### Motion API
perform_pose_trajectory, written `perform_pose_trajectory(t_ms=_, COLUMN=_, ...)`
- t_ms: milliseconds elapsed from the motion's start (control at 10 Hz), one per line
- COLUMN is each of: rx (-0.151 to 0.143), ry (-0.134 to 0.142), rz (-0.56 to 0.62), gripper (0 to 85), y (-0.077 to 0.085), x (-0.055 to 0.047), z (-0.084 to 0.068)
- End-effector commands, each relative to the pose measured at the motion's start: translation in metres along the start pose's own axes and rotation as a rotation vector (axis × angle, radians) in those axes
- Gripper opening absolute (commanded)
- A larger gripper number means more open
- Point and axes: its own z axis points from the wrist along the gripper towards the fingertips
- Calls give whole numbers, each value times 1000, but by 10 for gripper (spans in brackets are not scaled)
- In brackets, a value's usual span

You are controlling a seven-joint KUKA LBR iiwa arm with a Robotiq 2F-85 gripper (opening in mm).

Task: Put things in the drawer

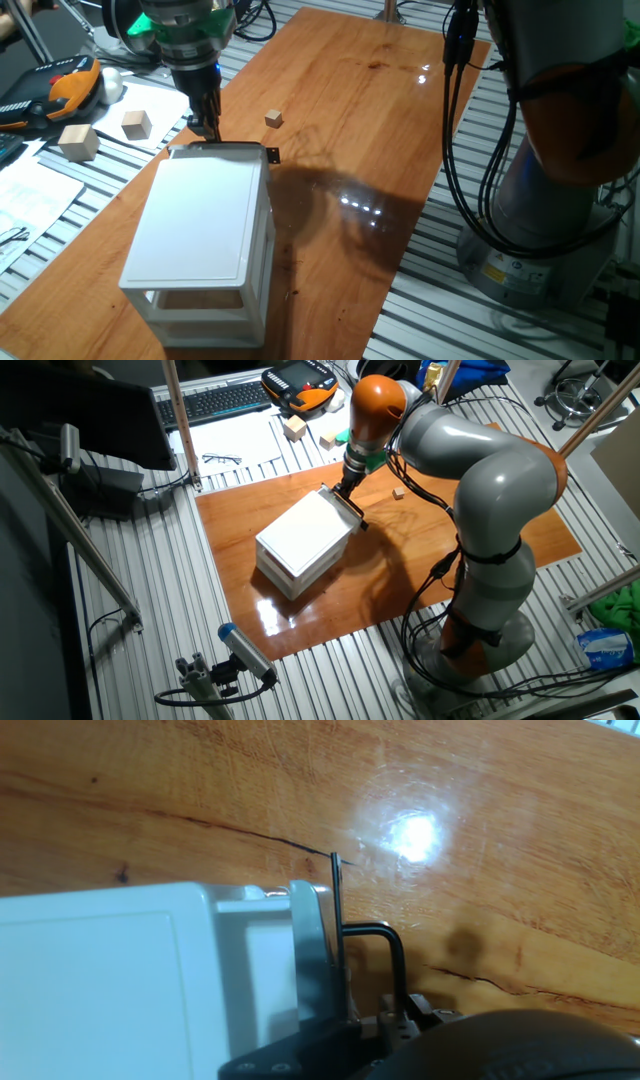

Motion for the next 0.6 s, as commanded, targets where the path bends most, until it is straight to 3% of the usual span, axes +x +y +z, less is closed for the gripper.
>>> perform_pose_trajectory(t_ms=0, rx=2, ry=1, rz=0, gripper=0, y=-2, x=0, z=0)
perform_pose_trajectory(t_ms=500, rx=6, ry=-4, rz=-2, gripper=0, y=-13, x=4, z=4)
